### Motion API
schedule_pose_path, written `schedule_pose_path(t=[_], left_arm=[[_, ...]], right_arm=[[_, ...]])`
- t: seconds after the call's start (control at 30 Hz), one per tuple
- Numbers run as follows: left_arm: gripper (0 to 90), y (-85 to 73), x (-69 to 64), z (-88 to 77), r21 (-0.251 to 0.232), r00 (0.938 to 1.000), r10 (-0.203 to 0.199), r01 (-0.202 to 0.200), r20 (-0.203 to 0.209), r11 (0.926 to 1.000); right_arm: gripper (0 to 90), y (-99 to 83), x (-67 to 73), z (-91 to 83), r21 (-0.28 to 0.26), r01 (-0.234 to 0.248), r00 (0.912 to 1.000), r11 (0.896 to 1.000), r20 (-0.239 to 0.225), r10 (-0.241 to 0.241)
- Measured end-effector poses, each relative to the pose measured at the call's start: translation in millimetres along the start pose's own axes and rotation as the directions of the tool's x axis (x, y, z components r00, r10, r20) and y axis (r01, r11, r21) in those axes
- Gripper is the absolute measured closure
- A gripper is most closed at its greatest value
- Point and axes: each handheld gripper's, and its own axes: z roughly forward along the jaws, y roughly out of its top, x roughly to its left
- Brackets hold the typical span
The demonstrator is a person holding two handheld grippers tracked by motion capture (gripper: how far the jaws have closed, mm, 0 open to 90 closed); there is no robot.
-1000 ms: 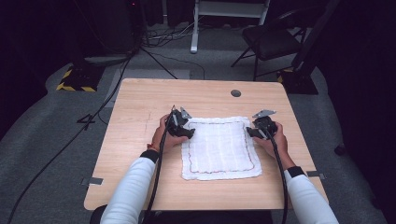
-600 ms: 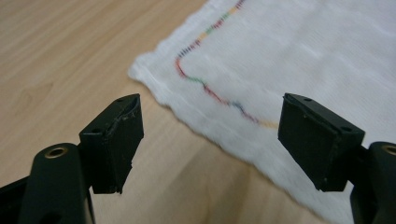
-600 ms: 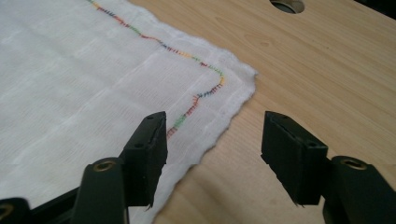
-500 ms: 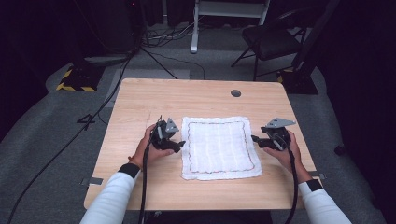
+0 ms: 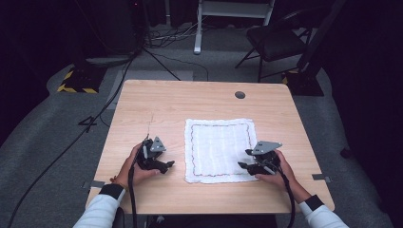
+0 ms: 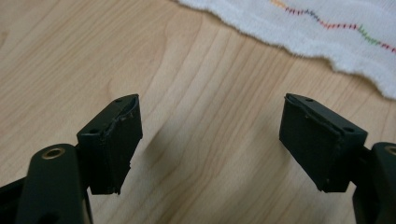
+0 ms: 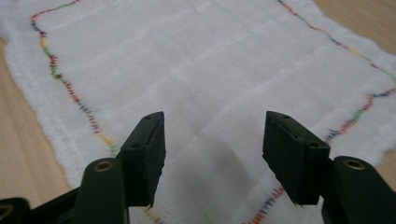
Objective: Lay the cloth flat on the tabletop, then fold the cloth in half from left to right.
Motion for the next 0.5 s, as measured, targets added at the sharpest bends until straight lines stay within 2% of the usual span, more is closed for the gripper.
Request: schedule_pose_path(t=[0.23,0.33,0.47,0.5], left_arm=[[19.6,6.8,6.8,0.0,-0.043,0.999,-0.043,0.043,-0.01,0.9982],[19.6,17.8,14.3,4.6,-0.068,0.9974,-0.072,0.071,-0.006,0.9951],[19.6,33.8,23.8,14.2,-0.084,0.9979,-0.064,0.064,0.009,0.9944],[19.6,38.8,26.0,17.4,-0.087,0.9978,-0.067,0.067,-0.002,0.994]], right_arm=[[40.5,8.3,18.1,7.8,-0.008,0.052,0.9981,0.999,-0.034,-0.052],[41.1,13.8,25.9,11.8,-0.016,0.071,0.996,0.997,-0.054,-0.071],[41.5,22.3,39.2,20.0,-0.023,0.1,0.9914,0.995,-0.083,-0.101],[41.5,24.8,42.4,22.6,-0.023,0.11,0.9896,0.994,-0.091,-0.112]])
